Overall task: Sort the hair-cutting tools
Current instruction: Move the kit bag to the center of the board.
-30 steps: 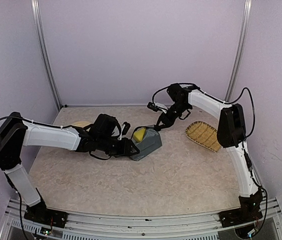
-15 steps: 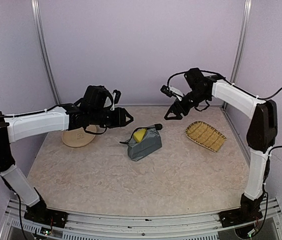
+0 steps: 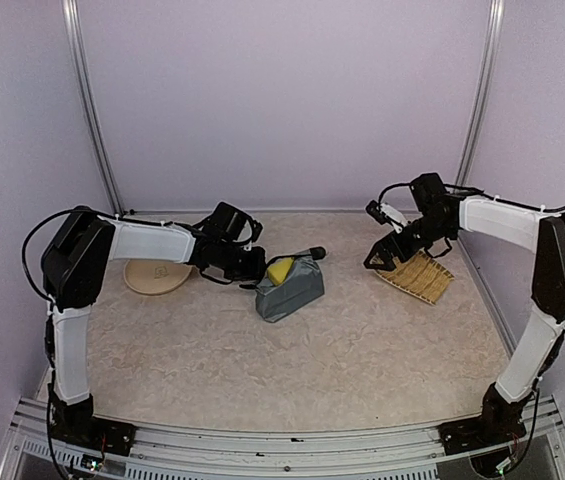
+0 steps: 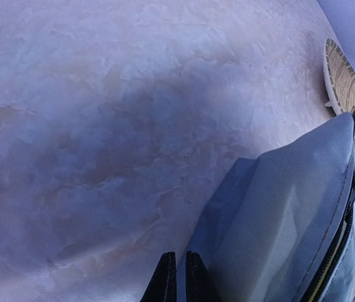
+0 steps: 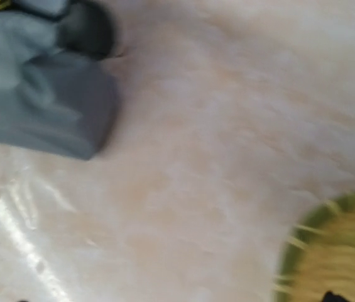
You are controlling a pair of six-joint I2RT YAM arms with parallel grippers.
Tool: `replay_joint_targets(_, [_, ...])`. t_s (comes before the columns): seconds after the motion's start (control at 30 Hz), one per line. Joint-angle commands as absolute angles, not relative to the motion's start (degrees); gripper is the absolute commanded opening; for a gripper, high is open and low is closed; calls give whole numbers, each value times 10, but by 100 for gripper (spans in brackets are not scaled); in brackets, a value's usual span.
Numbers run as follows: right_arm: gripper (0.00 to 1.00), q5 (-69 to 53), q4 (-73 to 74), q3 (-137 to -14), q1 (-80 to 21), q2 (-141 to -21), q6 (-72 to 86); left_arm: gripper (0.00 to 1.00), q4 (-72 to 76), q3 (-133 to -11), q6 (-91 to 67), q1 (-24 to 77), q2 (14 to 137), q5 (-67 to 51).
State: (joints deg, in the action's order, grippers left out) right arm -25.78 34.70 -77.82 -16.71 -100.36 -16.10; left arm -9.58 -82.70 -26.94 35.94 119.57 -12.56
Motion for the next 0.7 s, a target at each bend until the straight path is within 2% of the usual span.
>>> replay_joint_targets(0.0, [100, -273, 304, -774, -145, -962, -139, 2, -55, -832, -283, 398, 1190, -172])
replay_joint_targets(0.17, [100, -322, 316, -761, -143, -990, -154, 4, -7, -796, -323, 460, 1181, -193])
replay_joint_targets(0.33, [100, -326, 336, -771, -144, -1019, -159, 7, 28, -813, -372, 531, 1207, -227])
replay_joint_targets(0.43, [100, -312, 374, -787, -143, -1028, -164, 13, 12, -826, -381, 566, 1206, -235])
replay_joint_targets(0.53, [100, -289, 385, -776, -142, -1002, -176, 24, -5, -812, -384, 581, 1179, -219])
replay_joint_targets(0.67, [100, -247, 381, -751, -140, -944, -186, 29, -29, -775, -372, 572, 1139, -181])
